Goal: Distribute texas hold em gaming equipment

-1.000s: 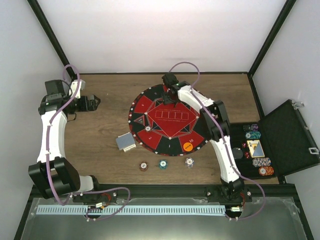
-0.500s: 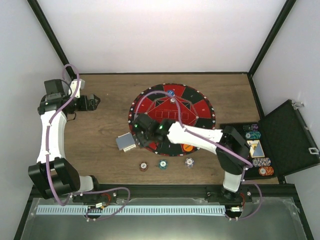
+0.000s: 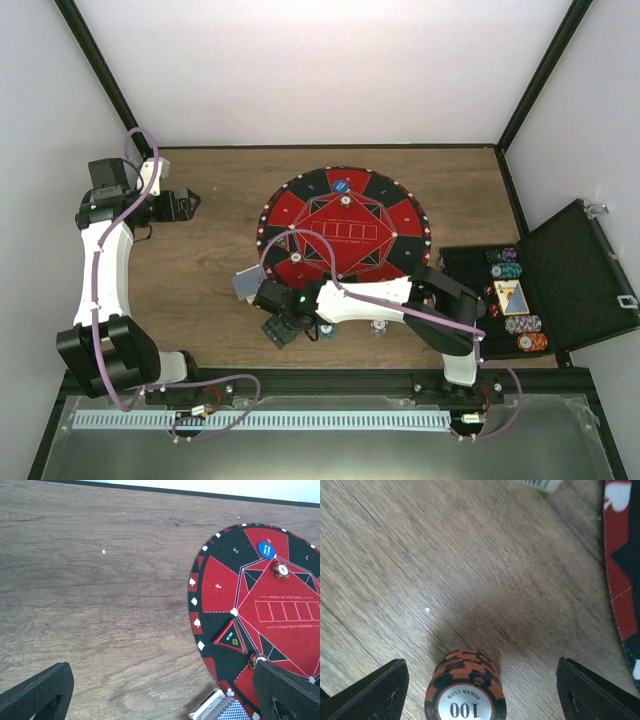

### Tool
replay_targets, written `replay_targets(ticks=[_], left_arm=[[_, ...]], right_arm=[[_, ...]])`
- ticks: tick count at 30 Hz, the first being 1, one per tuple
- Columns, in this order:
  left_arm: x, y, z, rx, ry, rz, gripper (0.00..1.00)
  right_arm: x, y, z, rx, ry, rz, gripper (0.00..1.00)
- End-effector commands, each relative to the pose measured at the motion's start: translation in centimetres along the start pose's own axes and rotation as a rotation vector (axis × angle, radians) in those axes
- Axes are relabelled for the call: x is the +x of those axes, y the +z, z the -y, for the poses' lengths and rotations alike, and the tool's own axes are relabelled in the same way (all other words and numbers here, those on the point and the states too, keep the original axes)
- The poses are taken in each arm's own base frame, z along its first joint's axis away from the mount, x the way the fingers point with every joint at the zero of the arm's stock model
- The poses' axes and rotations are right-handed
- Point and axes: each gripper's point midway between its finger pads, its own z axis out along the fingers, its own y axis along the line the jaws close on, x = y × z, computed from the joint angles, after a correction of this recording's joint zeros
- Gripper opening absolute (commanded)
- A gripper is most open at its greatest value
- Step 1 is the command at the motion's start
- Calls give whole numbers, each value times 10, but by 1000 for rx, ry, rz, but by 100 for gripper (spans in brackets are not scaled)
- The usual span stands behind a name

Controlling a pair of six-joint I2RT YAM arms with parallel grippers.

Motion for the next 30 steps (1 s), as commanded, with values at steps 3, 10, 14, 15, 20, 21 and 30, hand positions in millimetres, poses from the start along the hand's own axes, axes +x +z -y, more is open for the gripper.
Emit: replay_targets(ticks=[3, 10, 14, 15, 20, 21, 30], left_arm=[[-12, -11, 4, 2, 10, 35, 100], [-11, -11, 4, 1, 7, 33, 100], [-12, -12, 4, -1, 8, 34, 100], [-12, -12, 4, -2, 8, 35, 100], [-10, -11, 4, -1, 2, 30, 100], [-10, -11, 4, -2, 2, 30, 100], [-8, -11, 4, -2, 3, 27, 100]], right_arm=[[14, 9, -5, -8, 16, -29, 80], [20, 13, -9, -9, 3, -41, 71], [22, 14, -14, -8, -6, -46, 66], [22, 15, -15, -7, -7, -46, 64], [21, 12, -17, -4, -4, -37, 55], [20, 11, -17, -2, -5, -36, 54], [17, 7, -18, 3, -5, -30, 58]])
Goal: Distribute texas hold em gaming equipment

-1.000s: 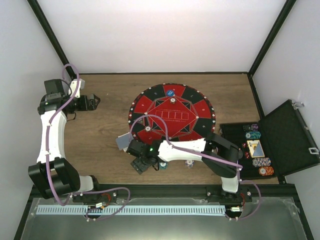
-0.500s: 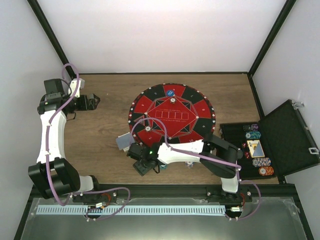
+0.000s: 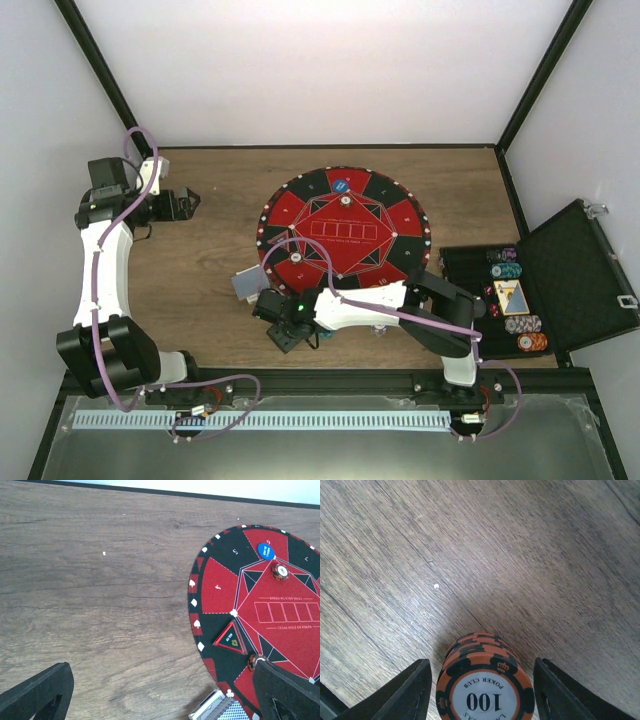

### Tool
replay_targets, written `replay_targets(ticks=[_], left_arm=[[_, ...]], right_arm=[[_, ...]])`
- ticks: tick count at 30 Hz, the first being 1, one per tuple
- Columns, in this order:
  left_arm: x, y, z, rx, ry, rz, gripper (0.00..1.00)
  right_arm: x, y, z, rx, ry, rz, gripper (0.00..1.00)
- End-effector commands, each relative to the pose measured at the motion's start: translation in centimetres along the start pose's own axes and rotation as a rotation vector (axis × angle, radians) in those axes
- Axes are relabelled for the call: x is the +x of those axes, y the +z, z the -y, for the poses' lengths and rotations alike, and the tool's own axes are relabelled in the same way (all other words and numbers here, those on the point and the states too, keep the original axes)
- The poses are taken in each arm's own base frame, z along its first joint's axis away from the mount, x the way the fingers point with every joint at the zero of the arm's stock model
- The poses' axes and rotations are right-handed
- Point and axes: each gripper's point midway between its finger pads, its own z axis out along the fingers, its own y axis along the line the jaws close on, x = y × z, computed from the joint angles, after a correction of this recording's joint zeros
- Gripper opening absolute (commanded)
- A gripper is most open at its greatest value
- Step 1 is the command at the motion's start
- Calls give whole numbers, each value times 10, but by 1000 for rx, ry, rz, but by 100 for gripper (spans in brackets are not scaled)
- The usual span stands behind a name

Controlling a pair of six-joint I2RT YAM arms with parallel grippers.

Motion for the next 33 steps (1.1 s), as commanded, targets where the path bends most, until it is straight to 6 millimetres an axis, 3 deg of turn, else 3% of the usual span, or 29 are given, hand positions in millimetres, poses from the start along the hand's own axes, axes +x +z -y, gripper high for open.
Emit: replay_targets(ticks=[1, 13, 22, 28, 33], left_arm=[[-6, -9, 3, -2, 2, 23, 100], [-3, -7, 3, 2, -4, 20, 100], [-3, -7, 2, -2, -3, 20, 100], [-3, -7, 2, -2, -3, 21, 100], [-5, -9, 2, -5, 0, 27, 100]], right_arm=[[-9, -6, -6, 5, 4, 20, 59], [-15, -13, -13, -6, -4, 39, 52], [-5, -2, -8, 14, -3, 12, 49], [-6, -4, -7, 23, -5, 20, 38], [-13, -16, -10, -5, 0, 54, 26]])
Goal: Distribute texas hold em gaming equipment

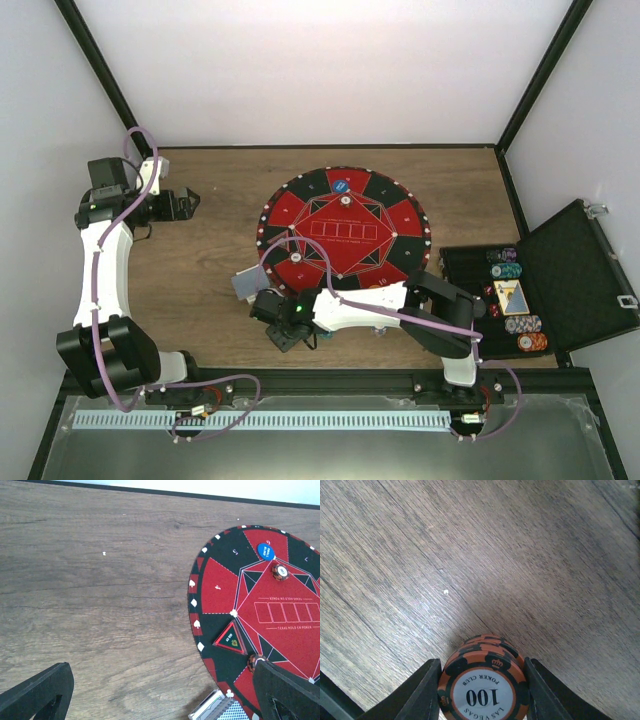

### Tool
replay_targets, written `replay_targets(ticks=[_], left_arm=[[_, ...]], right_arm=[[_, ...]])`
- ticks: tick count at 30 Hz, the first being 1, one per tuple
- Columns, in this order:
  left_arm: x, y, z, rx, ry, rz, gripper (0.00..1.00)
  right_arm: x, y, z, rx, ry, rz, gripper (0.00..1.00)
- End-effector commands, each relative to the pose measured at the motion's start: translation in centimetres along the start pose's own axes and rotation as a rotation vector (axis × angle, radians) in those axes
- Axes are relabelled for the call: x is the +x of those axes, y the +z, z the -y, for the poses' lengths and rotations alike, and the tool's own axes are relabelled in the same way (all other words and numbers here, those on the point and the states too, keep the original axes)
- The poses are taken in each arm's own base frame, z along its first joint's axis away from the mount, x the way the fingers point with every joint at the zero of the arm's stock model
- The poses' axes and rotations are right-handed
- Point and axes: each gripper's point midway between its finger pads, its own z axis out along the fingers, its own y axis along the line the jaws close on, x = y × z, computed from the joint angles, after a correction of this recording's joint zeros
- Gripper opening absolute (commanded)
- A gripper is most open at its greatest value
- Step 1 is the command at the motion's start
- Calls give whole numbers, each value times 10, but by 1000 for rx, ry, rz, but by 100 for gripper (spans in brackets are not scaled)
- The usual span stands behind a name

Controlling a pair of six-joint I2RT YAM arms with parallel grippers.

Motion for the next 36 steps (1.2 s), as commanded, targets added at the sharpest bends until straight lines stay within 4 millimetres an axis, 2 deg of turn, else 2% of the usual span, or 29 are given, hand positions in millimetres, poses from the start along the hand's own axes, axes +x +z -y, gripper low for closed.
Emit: replay_targets(ticks=[1, 5, 9, 12, 16, 20, 23, 25, 29, 36], left_arm=[[-5, -8, 2, -5, 2, 26, 100], [-6, -10, 3, -2, 0, 28, 100], [-6, -10, 4, -2, 2, 29, 100], [-7, -11, 4, -4, 3, 29, 100], [-7, -11, 4, -3, 3, 29, 100], [-7, -11, 4, 1, 1, 28, 100], [-8, -11, 5, 3, 0, 30, 100], [-9, -11, 5, 2, 0, 32, 100], [-10, -11, 4, 0, 3, 31, 100], [-11, -11, 4, 0, 2, 28, 100]], right_arm=[[-11, -15, -6, -16, -1, 49, 23], [-23, -33, 4, -5, 27, 92, 20], [-35, -53, 31, 14, 79, 131, 18], [-39, -66, 64, 64, 125, 151, 18], [-32, -71, 123, 150, 210, 149, 17], [-14, -65, 183, 239, 296, 133, 16], [0, -56, 213, 278, 345, 110, 15], [8, -48, 224, 284, 366, 94, 15], [21, -29, 229, 276, 381, 58, 14], [24, -16, 238, 281, 401, 47, 13]])
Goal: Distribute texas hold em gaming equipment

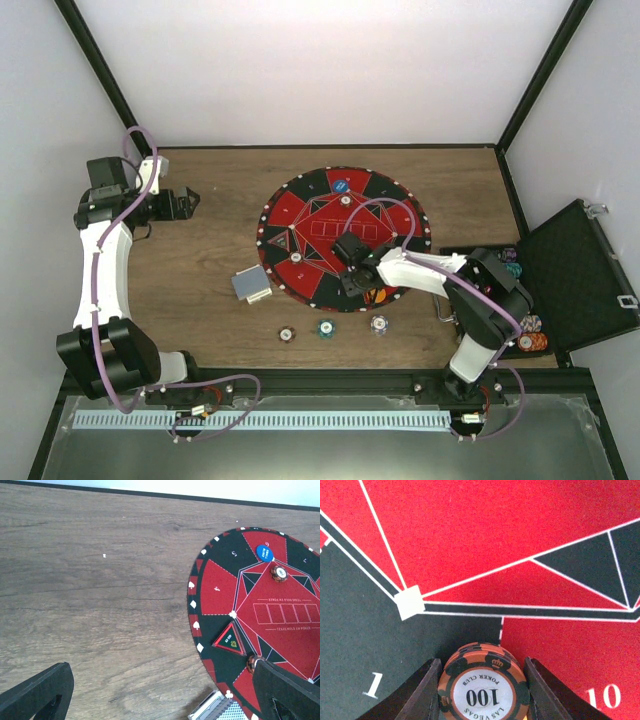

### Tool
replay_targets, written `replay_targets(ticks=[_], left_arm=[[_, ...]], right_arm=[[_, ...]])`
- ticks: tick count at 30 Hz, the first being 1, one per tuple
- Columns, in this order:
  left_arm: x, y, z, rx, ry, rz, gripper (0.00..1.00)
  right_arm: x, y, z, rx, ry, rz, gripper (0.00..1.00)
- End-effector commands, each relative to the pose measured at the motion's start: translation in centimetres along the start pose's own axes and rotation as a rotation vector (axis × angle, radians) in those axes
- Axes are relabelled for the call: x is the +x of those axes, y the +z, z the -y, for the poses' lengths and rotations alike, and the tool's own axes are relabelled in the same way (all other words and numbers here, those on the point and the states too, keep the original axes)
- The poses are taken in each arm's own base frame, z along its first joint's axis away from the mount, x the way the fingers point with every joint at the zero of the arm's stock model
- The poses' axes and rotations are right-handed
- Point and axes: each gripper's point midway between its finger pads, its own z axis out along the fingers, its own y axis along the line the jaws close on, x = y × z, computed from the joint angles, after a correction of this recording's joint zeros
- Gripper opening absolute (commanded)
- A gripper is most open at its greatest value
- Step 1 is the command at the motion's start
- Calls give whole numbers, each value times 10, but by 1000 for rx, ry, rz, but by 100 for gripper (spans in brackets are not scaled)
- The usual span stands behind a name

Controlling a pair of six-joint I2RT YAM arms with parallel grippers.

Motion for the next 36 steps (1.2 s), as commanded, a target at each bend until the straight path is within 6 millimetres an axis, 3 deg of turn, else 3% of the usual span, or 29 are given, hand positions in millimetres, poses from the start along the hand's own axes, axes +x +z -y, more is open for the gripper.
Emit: replay_targets(ticks=[1, 4, 5, 6, 7, 8, 9, 13, 16, 19, 23, 28, 36], left_arm=[[-10, -8, 2, 1, 2, 23, 100], [-10, -8, 2, 0, 4, 23, 100], [-10, -8, 2, -1, 3, 22, 100], [-10, -8, 2, -1, 4, 23, 100], [-10, -8, 2, 0, 5, 23, 100], [-11, -8, 2, 0, 5, 25, 100], [-11, -8, 3, 3, 6, 25, 100], [-12, -7, 3, 6, 3, 24, 100], [-13, -8, 2, 5, 5, 26, 100], [-13, -7, 2, 5, 3, 25, 100], [-13, -7, 2, 7, 2, 27, 100], [-13, -7, 3, 9, -1, 29, 100], [-13, -9, 2, 0, 4, 31, 100]], right_arm=[[-13, 5, 3, -6, 22, 37, 13], [-12, 8, 6, 2, 24, 30, 14], [-11, 8, 7, 11, 24, 23, 19], [-10, 8, 9, 22, 24, 19, 30], [-10, 8, 11, 33, 24, 14, 51], [-10, 6, 12, 39, 25, 11, 61], [-11, 4, 13, 43, 28, 11, 63], [-22, -19, 12, 45, 32, 53, 67], [-33, -49, 1, 23, 28, 108, 68], [-32, -75, -31, -49, -14, 136, 68], [-8, -97, -82, -152, -98, 118, 73], [29, -95, -122, -228, -193, 59, 80], [58, -73, -131, -213, -233, -20, 76]])
